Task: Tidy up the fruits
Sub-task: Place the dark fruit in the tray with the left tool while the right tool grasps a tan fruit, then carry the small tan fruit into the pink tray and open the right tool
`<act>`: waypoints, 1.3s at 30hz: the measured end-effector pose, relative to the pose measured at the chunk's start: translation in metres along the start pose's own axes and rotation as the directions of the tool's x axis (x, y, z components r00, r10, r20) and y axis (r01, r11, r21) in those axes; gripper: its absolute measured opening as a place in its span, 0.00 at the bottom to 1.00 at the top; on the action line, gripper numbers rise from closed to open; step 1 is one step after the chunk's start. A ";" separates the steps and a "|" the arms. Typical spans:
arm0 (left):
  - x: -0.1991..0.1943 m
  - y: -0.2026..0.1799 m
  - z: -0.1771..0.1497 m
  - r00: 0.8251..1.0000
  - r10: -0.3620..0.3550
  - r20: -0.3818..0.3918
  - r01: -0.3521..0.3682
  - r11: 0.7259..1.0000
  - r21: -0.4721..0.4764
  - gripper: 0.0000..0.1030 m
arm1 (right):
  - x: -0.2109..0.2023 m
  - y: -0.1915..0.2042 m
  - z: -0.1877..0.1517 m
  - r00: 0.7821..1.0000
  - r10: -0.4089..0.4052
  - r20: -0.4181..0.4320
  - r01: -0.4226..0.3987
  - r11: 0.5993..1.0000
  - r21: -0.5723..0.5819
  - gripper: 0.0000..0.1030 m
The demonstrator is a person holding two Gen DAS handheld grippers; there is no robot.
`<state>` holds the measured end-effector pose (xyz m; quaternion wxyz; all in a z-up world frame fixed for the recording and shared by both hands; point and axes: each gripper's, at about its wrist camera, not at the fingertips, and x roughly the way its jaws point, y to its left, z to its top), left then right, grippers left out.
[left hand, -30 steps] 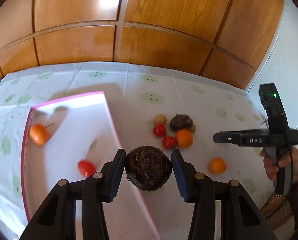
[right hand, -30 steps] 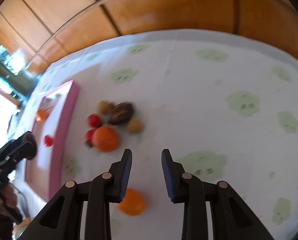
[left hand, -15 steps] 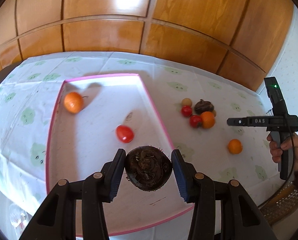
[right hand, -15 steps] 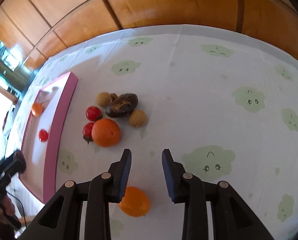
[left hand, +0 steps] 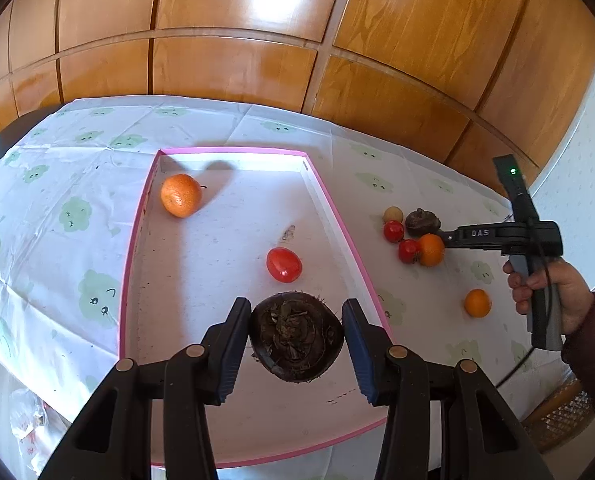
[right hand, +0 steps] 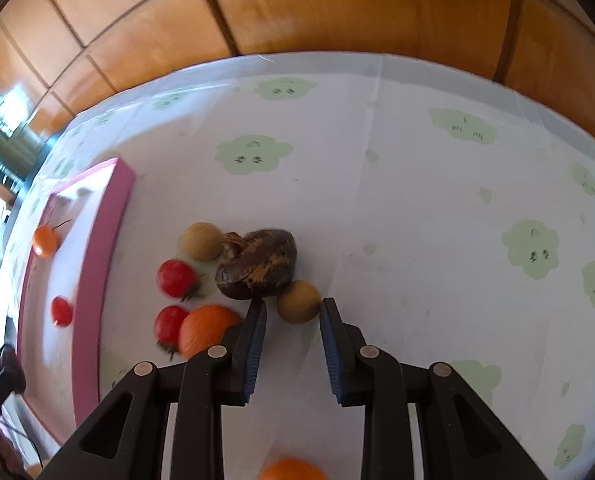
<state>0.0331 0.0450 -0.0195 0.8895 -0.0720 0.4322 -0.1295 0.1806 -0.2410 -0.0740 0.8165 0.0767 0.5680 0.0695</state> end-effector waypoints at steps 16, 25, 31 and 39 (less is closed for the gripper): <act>0.012 0.035 0.025 0.989 0.146 0.018 -0.145 0.988 -0.045 0.46 | -0.012 -0.012 -0.031 0.999 -0.042 -0.004 0.042 0.996 -0.078 0.22; 0.031 0.046 0.042 0.960 0.279 0.040 -0.279 0.960 0.012 0.47 | -0.014 -0.015 -0.038 0.999 -0.044 0.015 0.045 0.995 -0.089 0.22; 0.025 0.039 0.044 0.944 0.316 0.089 -0.320 0.947 0.022 0.50 | -0.015 -0.015 -0.039 0.998 -0.050 0.026 0.052 0.993 -0.105 0.22; -0.002 0.016 0.037 0.938 0.302 0.172 -0.311 0.950 0.024 0.50 | -0.013 -0.009 -0.038 0.997 -0.068 0.041 0.072 0.991 -0.115 0.23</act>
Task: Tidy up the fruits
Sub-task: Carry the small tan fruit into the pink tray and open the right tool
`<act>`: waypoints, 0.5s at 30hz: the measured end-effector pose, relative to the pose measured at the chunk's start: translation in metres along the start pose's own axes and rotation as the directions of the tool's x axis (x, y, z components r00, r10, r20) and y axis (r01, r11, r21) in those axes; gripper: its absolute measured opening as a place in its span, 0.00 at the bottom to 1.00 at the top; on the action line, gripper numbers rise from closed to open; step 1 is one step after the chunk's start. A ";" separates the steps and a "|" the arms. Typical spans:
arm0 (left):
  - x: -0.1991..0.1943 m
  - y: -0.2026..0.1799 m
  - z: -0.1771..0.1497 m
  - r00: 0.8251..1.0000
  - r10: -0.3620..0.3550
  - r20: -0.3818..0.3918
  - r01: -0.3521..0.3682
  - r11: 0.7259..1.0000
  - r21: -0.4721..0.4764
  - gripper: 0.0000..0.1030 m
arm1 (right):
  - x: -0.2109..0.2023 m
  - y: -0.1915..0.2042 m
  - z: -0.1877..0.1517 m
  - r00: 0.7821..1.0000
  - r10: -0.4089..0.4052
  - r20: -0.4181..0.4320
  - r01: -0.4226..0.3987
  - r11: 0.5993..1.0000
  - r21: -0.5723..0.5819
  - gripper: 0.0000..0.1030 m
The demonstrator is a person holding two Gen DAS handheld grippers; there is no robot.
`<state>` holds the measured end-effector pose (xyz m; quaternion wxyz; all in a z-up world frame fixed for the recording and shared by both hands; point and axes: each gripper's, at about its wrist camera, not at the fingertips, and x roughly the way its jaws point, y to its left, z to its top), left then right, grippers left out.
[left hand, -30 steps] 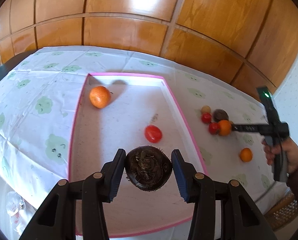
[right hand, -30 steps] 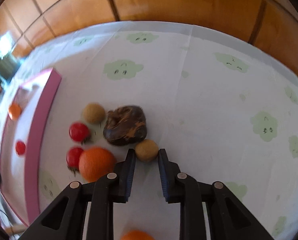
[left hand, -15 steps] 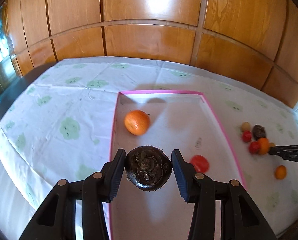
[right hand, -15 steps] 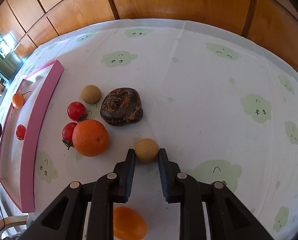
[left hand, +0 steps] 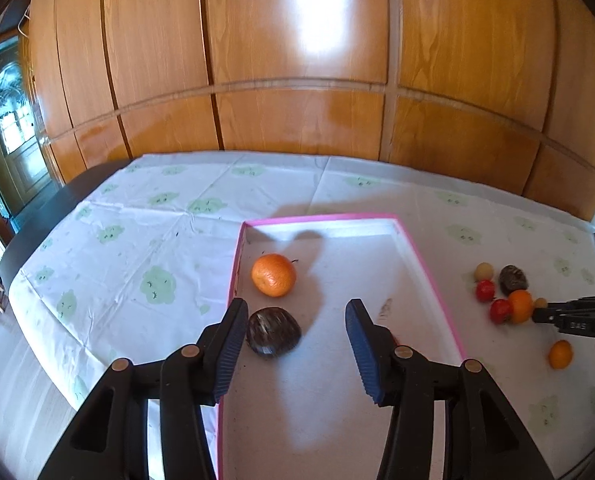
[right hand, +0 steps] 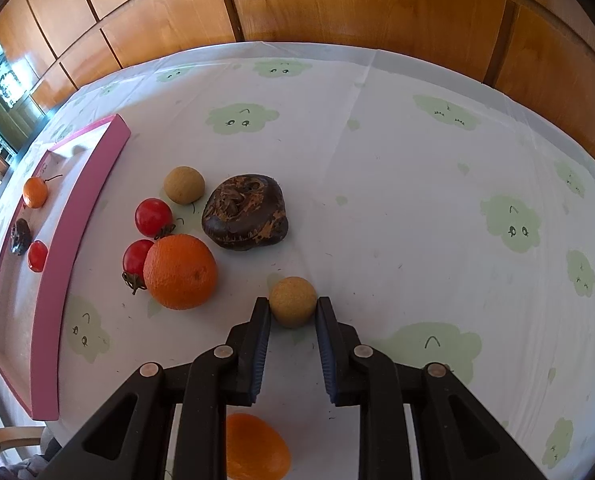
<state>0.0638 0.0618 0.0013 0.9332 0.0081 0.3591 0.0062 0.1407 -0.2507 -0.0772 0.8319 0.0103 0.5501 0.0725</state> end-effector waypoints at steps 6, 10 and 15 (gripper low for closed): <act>-0.020 -0.008 -0.005 0.999 -0.027 0.027 0.027 1.000 0.002 0.54 | 0.001 0.000 0.000 1.000 0.001 0.006 -0.001 1.000 0.011 0.23; -0.027 -0.015 -0.009 0.999 -0.044 0.028 0.043 0.999 0.015 0.55 | 0.001 0.002 -0.001 1.000 -0.009 0.011 0.009 1.000 0.009 0.23; -0.031 -0.019 -0.015 0.998 -0.067 0.014 0.067 0.998 0.011 0.55 | -0.001 0.005 -0.003 0.999 -0.029 0.018 0.029 1.000 0.000 0.23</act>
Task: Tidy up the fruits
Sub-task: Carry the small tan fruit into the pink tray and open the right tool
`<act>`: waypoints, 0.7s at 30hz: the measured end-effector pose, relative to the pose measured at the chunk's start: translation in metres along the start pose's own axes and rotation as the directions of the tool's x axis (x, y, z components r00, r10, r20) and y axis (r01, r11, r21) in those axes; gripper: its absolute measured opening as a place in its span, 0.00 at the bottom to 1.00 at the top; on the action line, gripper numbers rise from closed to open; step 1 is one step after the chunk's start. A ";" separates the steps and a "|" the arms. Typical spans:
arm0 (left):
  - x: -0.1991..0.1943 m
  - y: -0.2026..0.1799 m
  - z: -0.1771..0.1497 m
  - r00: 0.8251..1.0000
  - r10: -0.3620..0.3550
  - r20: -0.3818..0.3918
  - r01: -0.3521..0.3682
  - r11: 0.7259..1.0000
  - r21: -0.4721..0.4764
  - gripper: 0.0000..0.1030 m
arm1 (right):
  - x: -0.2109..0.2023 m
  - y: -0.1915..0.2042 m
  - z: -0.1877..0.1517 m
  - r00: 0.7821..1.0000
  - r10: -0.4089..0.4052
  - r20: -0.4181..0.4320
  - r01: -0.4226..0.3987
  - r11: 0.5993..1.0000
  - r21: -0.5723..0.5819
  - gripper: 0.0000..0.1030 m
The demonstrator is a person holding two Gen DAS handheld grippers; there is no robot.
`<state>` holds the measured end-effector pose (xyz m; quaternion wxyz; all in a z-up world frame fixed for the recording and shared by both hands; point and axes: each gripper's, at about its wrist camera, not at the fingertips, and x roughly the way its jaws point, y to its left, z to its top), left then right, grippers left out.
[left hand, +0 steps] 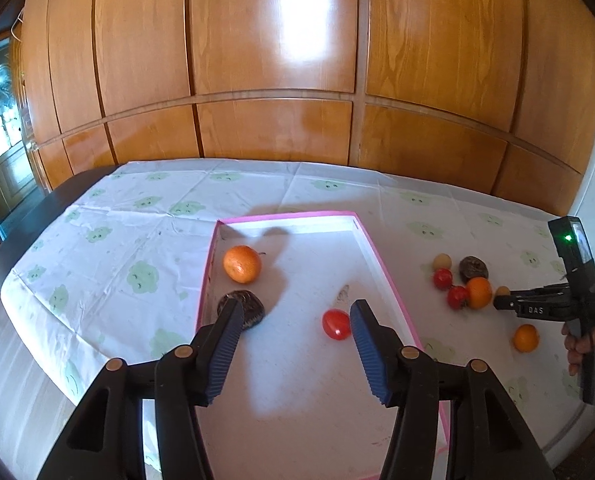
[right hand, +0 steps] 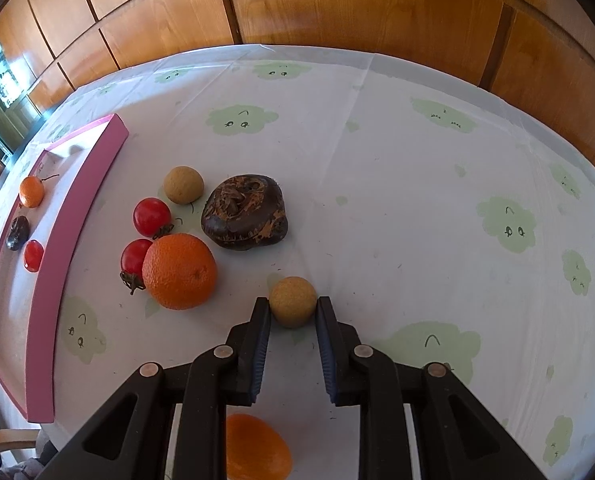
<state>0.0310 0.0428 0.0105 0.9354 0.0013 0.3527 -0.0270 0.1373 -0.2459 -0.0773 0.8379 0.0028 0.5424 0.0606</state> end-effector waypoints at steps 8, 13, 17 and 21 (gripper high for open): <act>-0.001 -0.002 -0.007 1.000 -0.004 -0.015 0.004 1.000 0.003 0.56 | -0.001 0.005 0.001 0.999 -0.035 0.003 0.035 0.999 -0.016 0.22; 0.000 -0.003 -0.011 1.000 -0.004 -0.026 0.004 1.000 0.006 0.57 | 0.000 0.009 0.001 0.998 -0.059 0.003 0.059 0.998 -0.031 0.22; 0.002 -0.003 -0.013 1.000 -0.004 -0.031 0.004 1.000 0.005 0.59 | -0.002 0.010 0.001 0.997 -0.074 -0.008 0.073 0.997 -0.034 0.22; 0.004 -0.001 -0.015 0.999 0.004 -0.034 -0.004 1.000 -0.002 0.61 | -0.008 0.008 -0.004 0.996 -0.084 -0.004 0.083 0.996 -0.013 0.22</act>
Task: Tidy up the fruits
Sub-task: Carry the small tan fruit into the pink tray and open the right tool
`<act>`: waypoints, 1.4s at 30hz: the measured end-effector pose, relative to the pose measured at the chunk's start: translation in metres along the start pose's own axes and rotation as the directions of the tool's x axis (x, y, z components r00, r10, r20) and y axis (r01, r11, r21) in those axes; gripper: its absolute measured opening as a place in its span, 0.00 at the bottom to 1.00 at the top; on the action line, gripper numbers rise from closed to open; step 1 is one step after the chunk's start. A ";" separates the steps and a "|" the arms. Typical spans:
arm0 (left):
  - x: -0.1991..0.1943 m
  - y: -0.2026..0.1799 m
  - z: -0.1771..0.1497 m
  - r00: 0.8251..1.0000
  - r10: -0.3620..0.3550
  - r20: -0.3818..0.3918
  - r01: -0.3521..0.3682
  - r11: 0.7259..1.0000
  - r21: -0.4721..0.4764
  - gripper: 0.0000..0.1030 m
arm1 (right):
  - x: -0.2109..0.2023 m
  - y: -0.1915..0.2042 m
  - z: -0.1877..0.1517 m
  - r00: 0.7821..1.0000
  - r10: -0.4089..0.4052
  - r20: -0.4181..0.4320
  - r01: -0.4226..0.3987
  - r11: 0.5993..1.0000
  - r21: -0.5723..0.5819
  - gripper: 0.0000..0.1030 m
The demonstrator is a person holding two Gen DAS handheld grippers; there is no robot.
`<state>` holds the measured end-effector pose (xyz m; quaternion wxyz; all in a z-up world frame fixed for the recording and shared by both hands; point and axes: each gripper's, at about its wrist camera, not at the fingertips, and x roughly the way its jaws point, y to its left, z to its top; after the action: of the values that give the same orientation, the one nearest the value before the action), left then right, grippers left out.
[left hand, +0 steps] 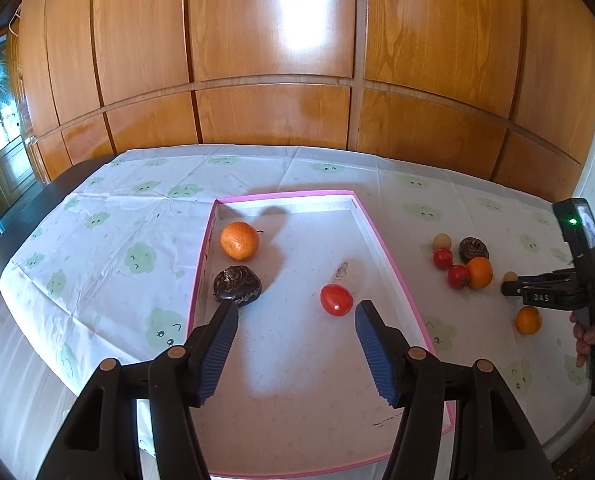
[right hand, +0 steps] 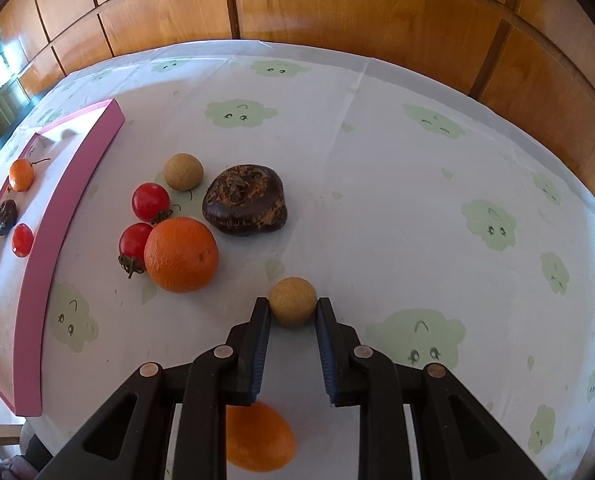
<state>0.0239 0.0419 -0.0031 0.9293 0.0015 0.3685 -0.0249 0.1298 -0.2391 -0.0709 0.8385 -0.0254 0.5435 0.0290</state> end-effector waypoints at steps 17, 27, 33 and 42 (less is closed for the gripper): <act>-0.005 0.004 -0.001 0.998 0.046 0.037 -0.046 0.999 -0.003 0.63 | -0.067 0.069 -0.016 0.947 0.293 0.128 -0.279 0.953 -0.121 0.22; -0.020 0.017 0.004 0.988 0.110 0.105 -0.108 0.994 -0.020 0.64 | -0.061 0.171 -0.012 0.908 0.417 0.033 -0.390 0.872 -0.294 0.22; -0.026 0.025 0.004 0.984 0.132 0.123 -0.128 0.991 -0.033 0.65 | -0.057 0.193 -0.015 0.906 0.424 -0.008 -0.401 0.851 -0.340 0.23; -0.026 0.029 0.002 0.983 0.139 0.116 -0.135 0.990 -0.042 0.66 | -0.052 0.199 -0.011 0.903 0.430 -0.011 -0.412 0.857 -0.310 0.29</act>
<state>0.0072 0.0719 0.0158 0.9490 0.0098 0.3118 0.0453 0.0836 -0.0428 -0.0306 0.8133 -0.0340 0.4999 0.2959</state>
